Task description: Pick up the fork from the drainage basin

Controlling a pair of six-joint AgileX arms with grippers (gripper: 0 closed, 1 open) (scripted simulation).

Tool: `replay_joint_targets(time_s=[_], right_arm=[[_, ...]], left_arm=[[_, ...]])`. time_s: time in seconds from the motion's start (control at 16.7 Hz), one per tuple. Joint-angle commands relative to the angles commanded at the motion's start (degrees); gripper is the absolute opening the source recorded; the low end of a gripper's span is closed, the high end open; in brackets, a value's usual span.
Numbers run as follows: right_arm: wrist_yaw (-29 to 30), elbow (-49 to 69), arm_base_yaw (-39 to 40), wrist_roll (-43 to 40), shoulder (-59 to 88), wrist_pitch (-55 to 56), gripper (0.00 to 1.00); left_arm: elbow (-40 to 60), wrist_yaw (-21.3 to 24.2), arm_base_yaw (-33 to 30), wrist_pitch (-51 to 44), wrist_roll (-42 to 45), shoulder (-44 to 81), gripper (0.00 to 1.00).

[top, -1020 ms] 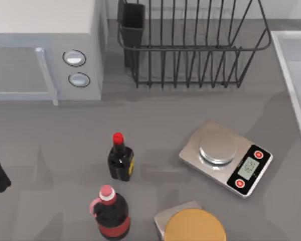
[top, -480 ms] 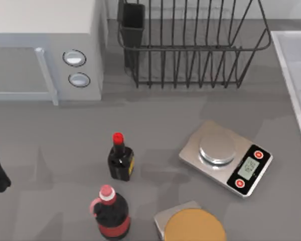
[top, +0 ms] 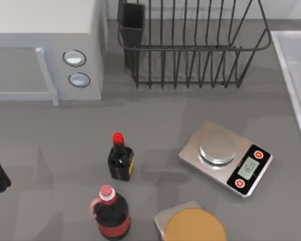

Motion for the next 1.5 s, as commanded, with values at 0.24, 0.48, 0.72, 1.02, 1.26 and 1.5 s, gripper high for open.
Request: replay_joint_targets(time_s=[0.24,0.48,0.72,1.02,1.26,1.5], right_arm=[[0.13,0.1,10.95,10.75,-3.12,-4.18,0.0],[0.31,-0.25,26.92,26.38,-7.68,-9.26,0.0],[0.43,-0.9,35.68,35.09,-11.35,-12.62,0.0],[1.89,-1.0,35.29,36.68,-11.27,-12.8,0.0],[1.85,-4.06,34.92,36.82,-11.5,-9.29,0.0],[1.69,-12.08,35.57,37.83,-12.86,-0.64,0.0]], left_arm=[[0.0,0.0,0.0,0.0,0.0,0.0,1.0],[0.0,0.0,0.0,0.0,0.0,0.0,1.0],[0.0,0.0,0.0,0.0,0.0,0.0,1.0],[0.0,0.0,0.0,0.0,0.0,0.0,1.0],[0.0,0.0,0.0,0.0,0.0,0.0,1.0],[0.0,0.0,0.0,0.0,0.0,0.0,1.0]])
